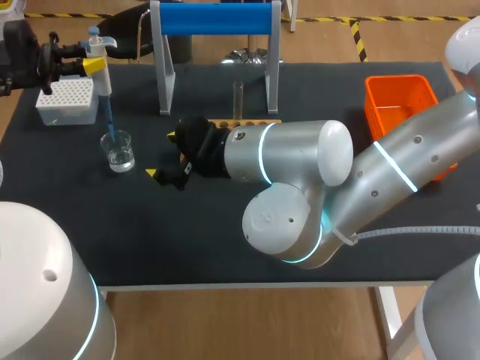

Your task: Invert the test tube, pick up the pipette, mount the tip to pipette, aspirate from beaker and dispense into the tube, eject the tip, return the pipette, and cap with the stopper.

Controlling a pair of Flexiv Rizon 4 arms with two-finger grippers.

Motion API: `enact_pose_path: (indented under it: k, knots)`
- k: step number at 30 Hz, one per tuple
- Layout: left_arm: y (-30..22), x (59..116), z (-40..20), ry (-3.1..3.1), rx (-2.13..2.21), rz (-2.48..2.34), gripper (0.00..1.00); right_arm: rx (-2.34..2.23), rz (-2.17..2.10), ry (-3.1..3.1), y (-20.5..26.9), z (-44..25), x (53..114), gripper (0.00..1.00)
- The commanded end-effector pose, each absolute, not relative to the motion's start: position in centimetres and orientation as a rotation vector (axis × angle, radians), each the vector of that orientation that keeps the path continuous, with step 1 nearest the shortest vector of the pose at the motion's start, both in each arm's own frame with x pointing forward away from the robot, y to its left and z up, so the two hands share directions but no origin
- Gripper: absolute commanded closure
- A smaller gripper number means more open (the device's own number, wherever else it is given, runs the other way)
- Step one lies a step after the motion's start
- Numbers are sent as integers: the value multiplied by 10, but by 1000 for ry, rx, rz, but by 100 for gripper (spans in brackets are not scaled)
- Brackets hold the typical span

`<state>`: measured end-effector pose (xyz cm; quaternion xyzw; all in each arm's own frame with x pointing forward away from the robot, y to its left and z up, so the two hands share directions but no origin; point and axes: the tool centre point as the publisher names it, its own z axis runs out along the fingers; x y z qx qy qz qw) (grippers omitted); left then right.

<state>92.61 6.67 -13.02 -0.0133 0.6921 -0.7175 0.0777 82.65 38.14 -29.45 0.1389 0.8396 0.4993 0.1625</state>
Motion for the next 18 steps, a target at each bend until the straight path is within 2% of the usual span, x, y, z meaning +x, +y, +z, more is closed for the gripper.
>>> enact_pose_path:
  k: [1, 18]
  knots:
    - [69, 933, -137, 2059, -12, -2166, 100, 399, 1422, 2394, 382, -295, 826, 0]
    - [73, 939, -165, 2024, -35, -2213, 100, 399, 1422, 2394, 382, -295, 826, 0]
